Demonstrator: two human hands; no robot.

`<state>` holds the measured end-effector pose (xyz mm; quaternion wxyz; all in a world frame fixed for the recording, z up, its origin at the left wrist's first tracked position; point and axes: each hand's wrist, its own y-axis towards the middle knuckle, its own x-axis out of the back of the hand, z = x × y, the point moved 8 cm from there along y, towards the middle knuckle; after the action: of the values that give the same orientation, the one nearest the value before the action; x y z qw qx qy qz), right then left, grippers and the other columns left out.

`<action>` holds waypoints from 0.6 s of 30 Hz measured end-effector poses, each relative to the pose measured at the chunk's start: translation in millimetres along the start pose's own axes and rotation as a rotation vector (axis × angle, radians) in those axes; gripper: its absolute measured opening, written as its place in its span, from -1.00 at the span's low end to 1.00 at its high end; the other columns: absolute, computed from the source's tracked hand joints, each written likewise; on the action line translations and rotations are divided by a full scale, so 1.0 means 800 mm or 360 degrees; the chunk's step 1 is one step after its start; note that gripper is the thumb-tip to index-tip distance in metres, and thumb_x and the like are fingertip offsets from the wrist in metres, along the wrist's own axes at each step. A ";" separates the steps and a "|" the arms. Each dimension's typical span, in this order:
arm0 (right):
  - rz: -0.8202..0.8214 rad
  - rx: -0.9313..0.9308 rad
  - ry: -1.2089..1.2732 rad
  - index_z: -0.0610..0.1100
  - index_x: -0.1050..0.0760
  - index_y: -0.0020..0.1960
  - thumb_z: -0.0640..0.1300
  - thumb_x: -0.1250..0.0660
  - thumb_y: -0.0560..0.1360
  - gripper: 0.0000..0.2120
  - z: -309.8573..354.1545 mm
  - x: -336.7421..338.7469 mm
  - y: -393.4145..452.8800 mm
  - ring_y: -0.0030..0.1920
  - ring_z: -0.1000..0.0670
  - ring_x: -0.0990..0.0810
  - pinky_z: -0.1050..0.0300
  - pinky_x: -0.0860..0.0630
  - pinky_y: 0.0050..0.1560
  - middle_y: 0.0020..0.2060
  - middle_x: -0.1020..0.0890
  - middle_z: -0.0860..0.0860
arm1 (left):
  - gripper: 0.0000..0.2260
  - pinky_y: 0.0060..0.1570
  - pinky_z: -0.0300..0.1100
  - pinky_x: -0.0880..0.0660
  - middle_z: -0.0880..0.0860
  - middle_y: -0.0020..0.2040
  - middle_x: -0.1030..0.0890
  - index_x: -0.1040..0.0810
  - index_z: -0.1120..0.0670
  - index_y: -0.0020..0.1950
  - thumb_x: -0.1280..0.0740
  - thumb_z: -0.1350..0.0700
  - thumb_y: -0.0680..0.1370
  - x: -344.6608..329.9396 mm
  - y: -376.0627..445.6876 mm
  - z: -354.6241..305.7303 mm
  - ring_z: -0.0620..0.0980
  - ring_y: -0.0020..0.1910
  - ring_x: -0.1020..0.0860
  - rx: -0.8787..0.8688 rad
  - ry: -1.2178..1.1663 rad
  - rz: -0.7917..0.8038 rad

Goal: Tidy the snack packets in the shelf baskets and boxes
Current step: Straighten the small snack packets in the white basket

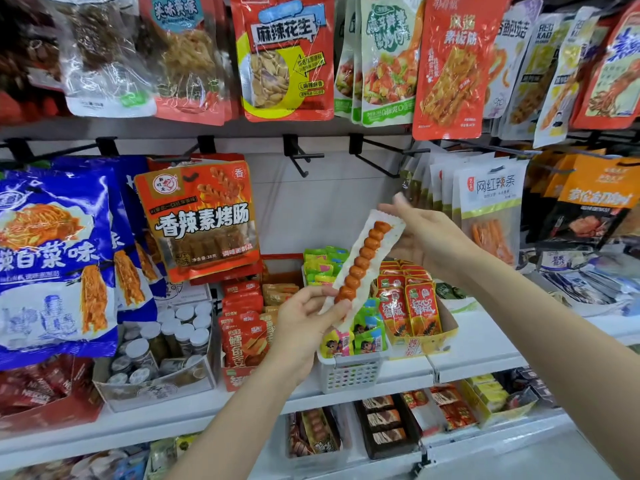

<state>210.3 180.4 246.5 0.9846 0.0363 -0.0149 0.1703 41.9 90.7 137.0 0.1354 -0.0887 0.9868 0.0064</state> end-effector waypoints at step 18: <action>0.0223 0.0167 0.0148 -0.25 -0.53 0.17 -0.29 -0.28 0.56 -0.80 0.013 -0.013 -0.010 0.12 -0.11 -0.65 0.06 -0.58 0.17 0.07 -0.63 -0.17 | -0.68 -0.22 -0.21 -0.62 0.23 0.01 -0.62 -0.58 0.27 0.23 -0.41 0.15 0.52 -0.027 -0.008 0.027 0.02 -0.20 -0.63 0.0730 -0.1029 0.0550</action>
<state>202.9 168.8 255.9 0.9667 0.0786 0.0373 0.2407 69.5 89.0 121.7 0.4508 0.1168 0.8698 -0.1631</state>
